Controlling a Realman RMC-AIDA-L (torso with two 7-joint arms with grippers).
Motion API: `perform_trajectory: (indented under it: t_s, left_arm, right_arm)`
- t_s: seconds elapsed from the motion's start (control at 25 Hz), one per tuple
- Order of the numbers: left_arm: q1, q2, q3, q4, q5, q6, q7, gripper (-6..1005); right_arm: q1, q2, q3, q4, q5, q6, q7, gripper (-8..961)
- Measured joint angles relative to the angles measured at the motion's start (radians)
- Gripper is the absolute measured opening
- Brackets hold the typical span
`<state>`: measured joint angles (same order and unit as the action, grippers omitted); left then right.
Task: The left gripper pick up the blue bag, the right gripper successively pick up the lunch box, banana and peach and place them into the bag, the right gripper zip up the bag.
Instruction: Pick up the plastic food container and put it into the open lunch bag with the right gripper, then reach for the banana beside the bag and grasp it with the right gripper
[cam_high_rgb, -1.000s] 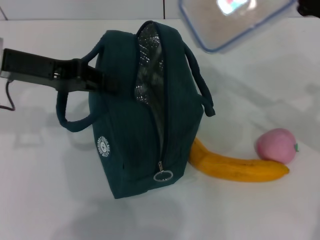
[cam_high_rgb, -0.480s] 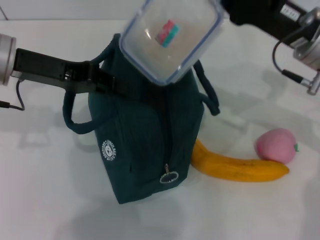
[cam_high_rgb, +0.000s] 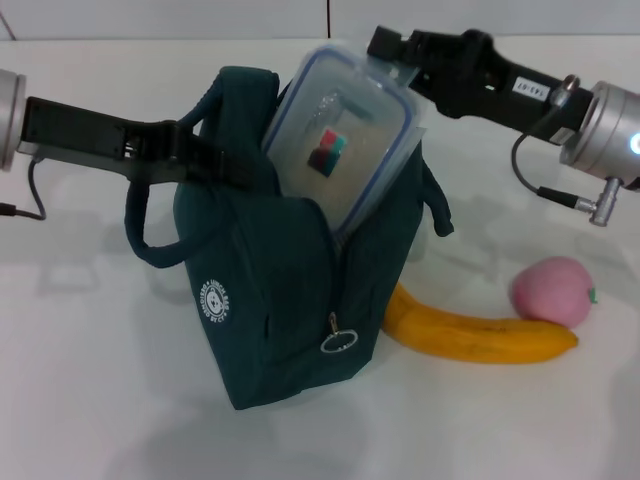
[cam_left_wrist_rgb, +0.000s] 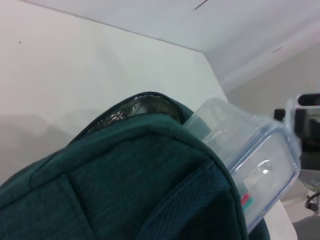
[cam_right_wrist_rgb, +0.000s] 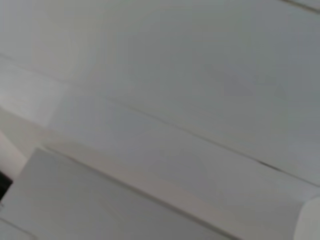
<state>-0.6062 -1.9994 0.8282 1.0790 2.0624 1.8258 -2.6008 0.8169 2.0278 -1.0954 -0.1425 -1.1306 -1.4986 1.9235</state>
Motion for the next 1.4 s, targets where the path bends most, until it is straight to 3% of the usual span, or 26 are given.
perform_trajectory:
  t_s: [0.44, 0.68, 0.88, 1.04, 1.24, 1.4]
  left_arm:
    - [-0.002, -0.005, 0.0, -0.001, -0.001, -0.005, 0.014, 35]
    - [0.015, -0.002, 0.0, -0.009, 0.0, -0.017, 0.029, 36]
    - [0.029, -0.002, 0.0, -0.011, 0.001, -0.031, 0.045, 36]
    - [0.034, -0.002, -0.011, -0.034, 0.003, -0.041, 0.061, 35]
    - [0.042, 0.0, -0.038, -0.051, 0.0, -0.044, 0.071, 36]
    - [0.043, 0.001, -0.038, -0.051, 0.0, -0.044, 0.076, 36]
  right_arm:
    - [0.038, 0.0, -0.034, -0.03, 0.005, 0.02, 0.001, 217]
    - [0.004, -0.003, -0.07, -0.161, -0.001, -0.007, -0.02, 449]
    - [-0.051, -0.031, -0.085, -0.278, -0.03, 0.015, -0.051, 681]
    - [-0.089, -0.075, -0.077, -0.468, -0.229, 0.018, -0.11, 722]
    - [-0.087, -0.131, -0.076, -0.679, -0.485, -0.005, -0.024, 773]
    - [-0.085, -0.141, -0.076, -0.851, -0.668, -0.037, 0.079, 796]
